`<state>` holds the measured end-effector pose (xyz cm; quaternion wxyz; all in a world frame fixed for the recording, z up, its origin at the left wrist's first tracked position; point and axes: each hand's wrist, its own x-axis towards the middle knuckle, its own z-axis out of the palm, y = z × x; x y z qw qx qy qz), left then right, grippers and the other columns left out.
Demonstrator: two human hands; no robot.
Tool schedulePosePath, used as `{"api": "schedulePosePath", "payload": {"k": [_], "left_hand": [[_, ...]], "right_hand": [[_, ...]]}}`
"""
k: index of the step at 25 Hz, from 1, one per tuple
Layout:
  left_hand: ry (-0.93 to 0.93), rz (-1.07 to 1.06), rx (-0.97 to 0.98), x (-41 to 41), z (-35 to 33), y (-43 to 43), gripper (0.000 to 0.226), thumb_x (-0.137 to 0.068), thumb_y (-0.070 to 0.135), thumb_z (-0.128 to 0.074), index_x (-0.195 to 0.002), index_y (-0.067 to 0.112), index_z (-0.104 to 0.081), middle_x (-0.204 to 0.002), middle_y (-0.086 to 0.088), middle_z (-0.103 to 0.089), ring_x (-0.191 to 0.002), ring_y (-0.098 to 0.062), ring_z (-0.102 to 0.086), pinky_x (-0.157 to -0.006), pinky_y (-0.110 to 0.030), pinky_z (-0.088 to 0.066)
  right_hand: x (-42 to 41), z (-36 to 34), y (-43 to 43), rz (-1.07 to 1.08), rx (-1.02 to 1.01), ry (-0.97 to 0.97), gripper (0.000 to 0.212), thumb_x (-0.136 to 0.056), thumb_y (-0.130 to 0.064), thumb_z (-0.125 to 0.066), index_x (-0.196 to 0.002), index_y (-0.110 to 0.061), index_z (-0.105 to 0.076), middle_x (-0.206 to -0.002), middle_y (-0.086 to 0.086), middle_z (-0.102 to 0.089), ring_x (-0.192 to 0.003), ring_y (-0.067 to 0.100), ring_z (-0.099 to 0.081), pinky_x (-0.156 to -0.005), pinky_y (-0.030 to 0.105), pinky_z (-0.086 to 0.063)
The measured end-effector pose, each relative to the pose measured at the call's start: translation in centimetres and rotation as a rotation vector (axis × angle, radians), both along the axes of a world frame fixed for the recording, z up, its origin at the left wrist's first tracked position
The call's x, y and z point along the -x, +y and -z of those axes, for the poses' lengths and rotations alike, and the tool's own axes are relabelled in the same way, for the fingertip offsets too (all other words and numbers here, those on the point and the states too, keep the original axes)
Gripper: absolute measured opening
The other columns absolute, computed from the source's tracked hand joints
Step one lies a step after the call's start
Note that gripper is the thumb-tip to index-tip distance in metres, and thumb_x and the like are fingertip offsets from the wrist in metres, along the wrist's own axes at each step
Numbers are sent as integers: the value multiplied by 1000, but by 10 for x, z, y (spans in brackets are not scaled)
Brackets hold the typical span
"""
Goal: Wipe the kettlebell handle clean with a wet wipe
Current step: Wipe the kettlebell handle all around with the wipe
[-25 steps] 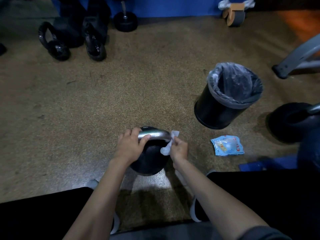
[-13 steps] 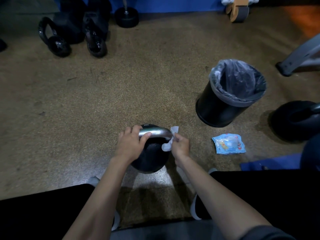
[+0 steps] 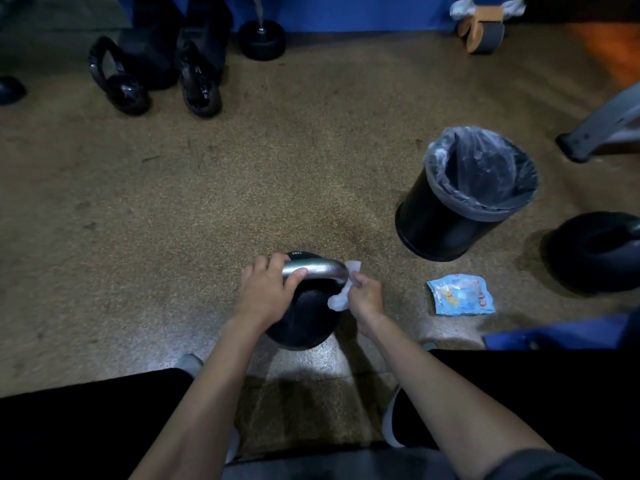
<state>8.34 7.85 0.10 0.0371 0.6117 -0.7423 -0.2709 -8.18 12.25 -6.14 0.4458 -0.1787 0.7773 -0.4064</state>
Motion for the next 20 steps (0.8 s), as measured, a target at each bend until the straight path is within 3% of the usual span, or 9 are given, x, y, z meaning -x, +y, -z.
{"api": "schedulePosePath", "payload": {"k": [2,5,8,11,15,20], "left_hand": [[2,0,19,1,0,0,47,-93,52,-39,-128,22,-46,-125,-11,-49,-116,-31,-43,-105,-40,-29],[-2,1,20,1,-1,1,47,-93,51,-40,-128,21,-46,-126,-11,-49,-116,-32,-43,-105,-40,-29],[2,5,24,1,-2,1,47,-93,51,-40,-128,21,-46,-126,-12,-48,-116,-32,-42,-104,-40,-29],[0,-5,14,1,-3,2,47,-93,51,-40,-129,21,-46,-126,-12,-48,-116,-32,-42,-104,-40,-29],[-9,10,16,0,1,0,50,-91,56,-38,-128,22,-46,-125,-12,-49,-115,-32,-43,-105,-41,-29],[17,3,17,-1,3,0,47,-92,53,-39,-127,22,-46,-124,-12,-49,-114,-33,-44,-105,-41,-30]], "right_hand": [[-1,-4,-1,20,24,10,32,-93,-2,-42,-118,-7,-61,-115,7,-63,-99,16,-58,-89,26,-46],[-3,-7,4,23,3,-9,34,-94,-2,-41,-122,-8,-59,-109,0,-56,-102,12,-53,-85,19,-39],[2,-6,-5,5,7,-33,36,-90,1,-42,-116,-12,-63,-112,-1,-60,-104,19,-60,-81,23,-45],[-4,-4,0,5,24,13,38,-92,0,-42,-123,-12,-59,-123,2,-57,-110,15,-55,-88,21,-43],[2,-6,-3,18,-6,-45,34,-93,-2,-43,-121,-10,-61,-116,1,-59,-107,17,-57,-85,21,-42],[-2,-9,5,-24,-3,-13,41,-89,4,-48,-126,-11,-56,-122,-1,-55,-108,13,-51,-97,22,-41]]}}
